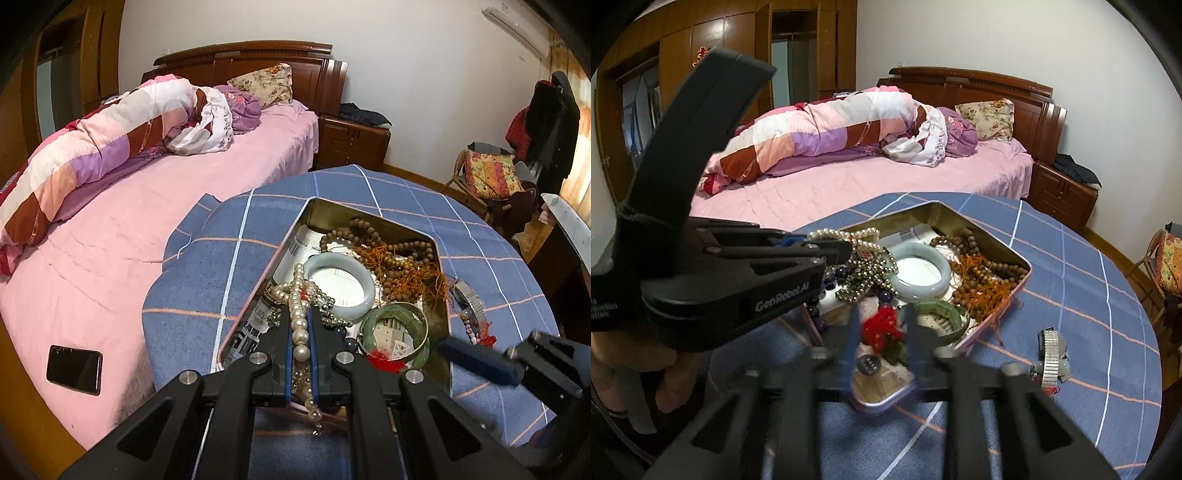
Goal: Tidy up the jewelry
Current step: 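Lower both tools into the tin and open them to release the pearls and pendant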
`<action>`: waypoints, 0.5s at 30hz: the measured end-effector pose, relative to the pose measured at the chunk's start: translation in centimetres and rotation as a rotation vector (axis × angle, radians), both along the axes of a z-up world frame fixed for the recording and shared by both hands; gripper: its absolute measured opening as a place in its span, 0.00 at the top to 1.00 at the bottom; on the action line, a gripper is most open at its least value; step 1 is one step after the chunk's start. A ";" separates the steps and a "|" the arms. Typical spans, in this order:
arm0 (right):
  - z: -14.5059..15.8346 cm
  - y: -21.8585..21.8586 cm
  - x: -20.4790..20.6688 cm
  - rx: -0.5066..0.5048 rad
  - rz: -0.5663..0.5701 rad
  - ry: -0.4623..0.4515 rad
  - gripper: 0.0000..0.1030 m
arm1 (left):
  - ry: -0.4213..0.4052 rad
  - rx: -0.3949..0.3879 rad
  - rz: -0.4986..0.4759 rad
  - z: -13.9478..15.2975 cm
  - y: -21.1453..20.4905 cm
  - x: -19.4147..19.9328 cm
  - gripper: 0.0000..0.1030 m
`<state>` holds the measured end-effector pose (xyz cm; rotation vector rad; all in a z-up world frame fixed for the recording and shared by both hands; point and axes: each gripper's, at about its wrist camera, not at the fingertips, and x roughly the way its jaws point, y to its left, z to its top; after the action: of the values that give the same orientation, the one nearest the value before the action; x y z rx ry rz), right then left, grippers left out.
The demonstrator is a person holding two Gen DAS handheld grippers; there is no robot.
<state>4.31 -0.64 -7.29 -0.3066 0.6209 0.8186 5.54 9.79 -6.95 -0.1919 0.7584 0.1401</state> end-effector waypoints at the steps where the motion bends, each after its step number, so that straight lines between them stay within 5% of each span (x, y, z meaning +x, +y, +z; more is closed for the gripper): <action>1: 0.0 -0.1 -0.1 0.003 -0.003 -0.006 0.48 | 0.003 -0.010 -0.003 0.0 0.1 0.0 0.94; 6: 0.4 -0.6 -0.1 0.016 -0.016 -0.023 0.45 | 0.014 -0.032 -0.009 -0.1 0.1 0.1 0.89; 8: 0.4 -0.8 -0.1 0.013 -0.024 -0.028 0.45 | 0.005 -0.035 -0.010 0.2 0.0 0.0 0.70; 10: 0.4 -1.4 -0.1 0.015 -0.033 -0.034 0.42 | -0.025 -0.026 0.013 0.7 0.1 -0.3 0.28; 15: 0.9 -4.6 0.5 0.048 -0.094 -0.036 0.37 | -0.059 -0.043 0.013 1.4 0.1 -0.7 0.26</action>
<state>4.86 -5.24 -6.42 -0.2466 0.5769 0.7354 4.82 9.90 -5.56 -0.2405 0.7015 0.1296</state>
